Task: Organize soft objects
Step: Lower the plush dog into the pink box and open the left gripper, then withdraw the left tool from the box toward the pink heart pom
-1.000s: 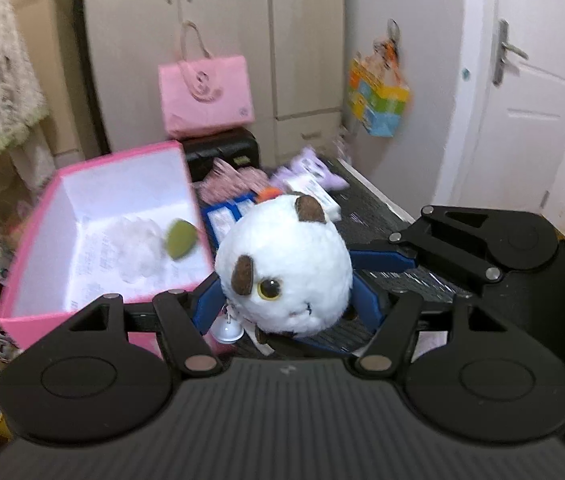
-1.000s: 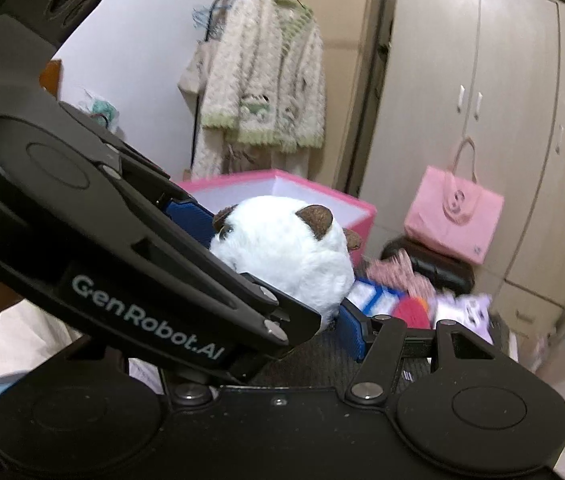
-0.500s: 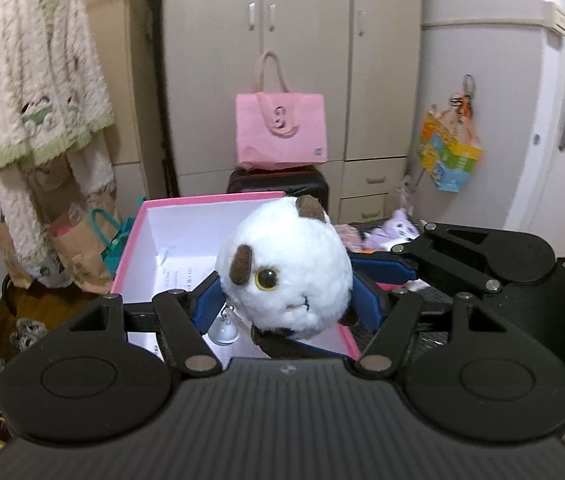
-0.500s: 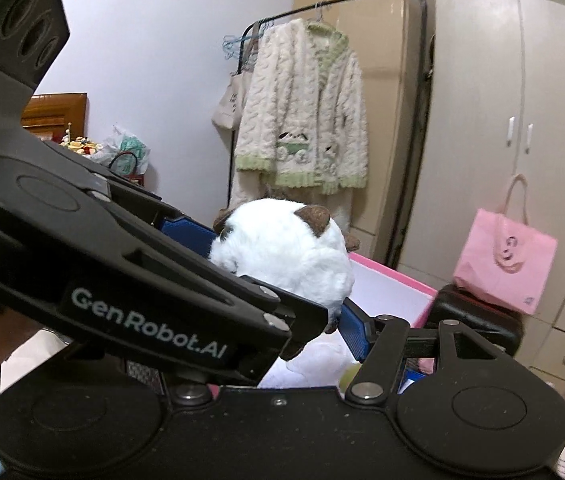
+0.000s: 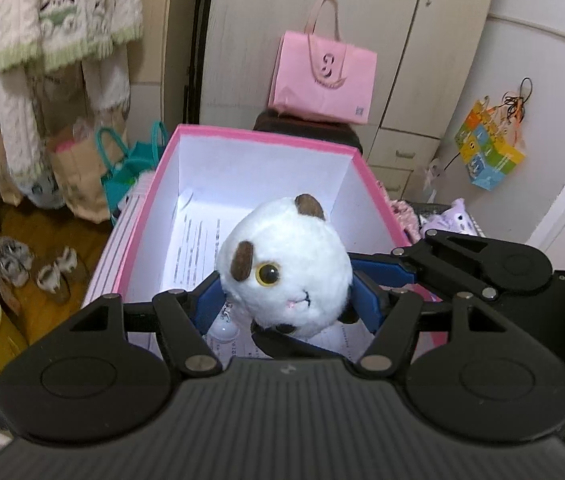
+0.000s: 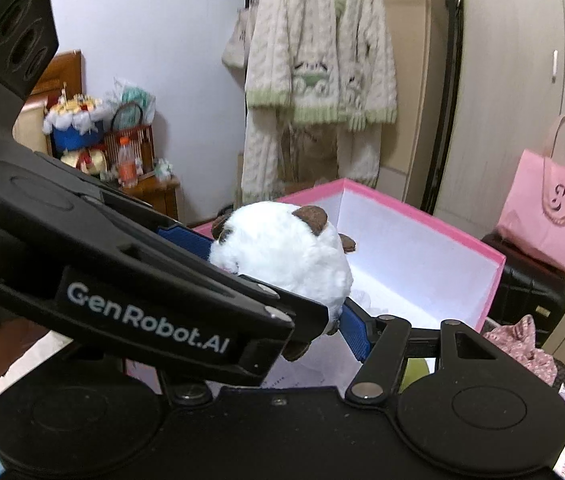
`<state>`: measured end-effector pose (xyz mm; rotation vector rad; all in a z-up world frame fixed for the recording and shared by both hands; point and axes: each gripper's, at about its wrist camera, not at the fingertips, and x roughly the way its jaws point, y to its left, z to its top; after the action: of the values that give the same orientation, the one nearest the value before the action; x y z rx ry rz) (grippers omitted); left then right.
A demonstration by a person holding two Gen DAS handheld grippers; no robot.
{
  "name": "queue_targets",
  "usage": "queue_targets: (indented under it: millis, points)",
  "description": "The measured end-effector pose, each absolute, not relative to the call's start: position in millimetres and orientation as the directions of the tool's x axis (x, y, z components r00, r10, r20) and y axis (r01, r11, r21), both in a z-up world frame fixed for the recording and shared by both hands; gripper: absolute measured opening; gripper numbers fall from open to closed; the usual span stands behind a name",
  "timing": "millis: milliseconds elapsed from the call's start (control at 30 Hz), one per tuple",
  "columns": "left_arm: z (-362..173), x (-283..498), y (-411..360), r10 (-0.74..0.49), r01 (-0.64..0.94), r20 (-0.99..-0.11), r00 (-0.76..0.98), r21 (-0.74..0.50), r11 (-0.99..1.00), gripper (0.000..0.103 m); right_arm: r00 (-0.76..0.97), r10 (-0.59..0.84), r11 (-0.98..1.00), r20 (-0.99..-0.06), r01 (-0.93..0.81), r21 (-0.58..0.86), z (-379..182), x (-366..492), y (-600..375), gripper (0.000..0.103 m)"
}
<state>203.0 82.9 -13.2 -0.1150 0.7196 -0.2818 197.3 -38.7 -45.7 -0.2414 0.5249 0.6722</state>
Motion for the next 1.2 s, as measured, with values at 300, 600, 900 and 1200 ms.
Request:
queue_targets:
  millis: [300,600,900,1200]
  points:
    - [-23,216,91,-0.292,0.204,-0.670,0.683,-0.208,0.957,0.068,0.634,0.458,0.732,-0.623,-0.667,-0.140,-46,208,-20,0.074]
    - [5,185,91,-0.263,0.247,-0.634,0.727,-0.116,0.962,0.071,0.643,0.453,0.740,-0.617,-0.657,-0.141,-36,191,-30,0.075]
    - [33,138,80,-0.289,0.326,-0.617,0.732,-0.054,0.944,0.073,0.681,0.447,0.748,-0.580,-0.640,-0.174,-13,153,-50,0.078]
    - [56,97,61,-0.346,0.412,-0.628,0.697,-0.044,0.910,0.074,0.696,0.464,0.765,-0.548,-0.627,-0.149,10,107,-105,0.078]
